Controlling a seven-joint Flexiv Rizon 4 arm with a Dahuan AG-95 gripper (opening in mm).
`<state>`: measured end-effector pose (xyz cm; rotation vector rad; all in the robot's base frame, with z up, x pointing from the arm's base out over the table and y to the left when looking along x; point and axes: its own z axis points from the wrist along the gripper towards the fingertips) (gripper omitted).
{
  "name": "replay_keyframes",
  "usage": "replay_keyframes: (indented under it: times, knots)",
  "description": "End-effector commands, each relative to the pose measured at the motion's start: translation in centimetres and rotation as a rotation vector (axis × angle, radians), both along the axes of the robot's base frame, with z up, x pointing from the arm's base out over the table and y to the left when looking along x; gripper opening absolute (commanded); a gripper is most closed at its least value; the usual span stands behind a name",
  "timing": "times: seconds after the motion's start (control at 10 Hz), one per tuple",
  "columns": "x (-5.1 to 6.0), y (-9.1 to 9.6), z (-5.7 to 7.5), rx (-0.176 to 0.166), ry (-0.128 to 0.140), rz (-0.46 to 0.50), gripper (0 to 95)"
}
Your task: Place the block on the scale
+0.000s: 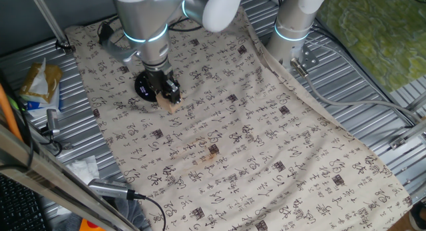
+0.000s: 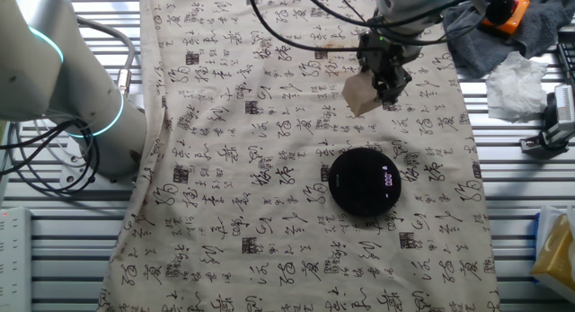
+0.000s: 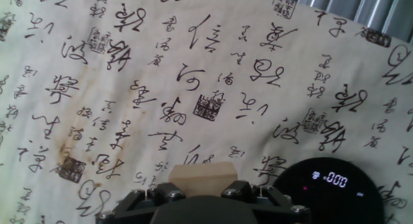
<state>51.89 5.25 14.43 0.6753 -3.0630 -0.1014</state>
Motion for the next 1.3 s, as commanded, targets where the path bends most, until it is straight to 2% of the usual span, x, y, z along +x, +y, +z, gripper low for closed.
replay_keyframes:
  times: [0.1,0.3,0.4,0.7,0.8,1.1,1.3]
  knots:
    - [0.07,-0.02,-0.18,-0.007,-0.001,0.005,0.0]
    - [0.09,0.01,-0.26,-0.015,-0.004,-0.027,0.0]
    - [0.09,0.01,-0.26,-0.017,-0.016,-0.050,0.0]
    - [0.09,0.01,-0.26,-0.027,-0.011,-0.124,0.0]
    - [0.09,0.01,-0.26,-0.005,-0.011,-0.166,0.0]
    - [0.09,0.01,-0.26,0.000,0.001,-0.238,0.0]
    - [0.09,0.01,-0.26,0.011,-0.001,-0.259,0.0]
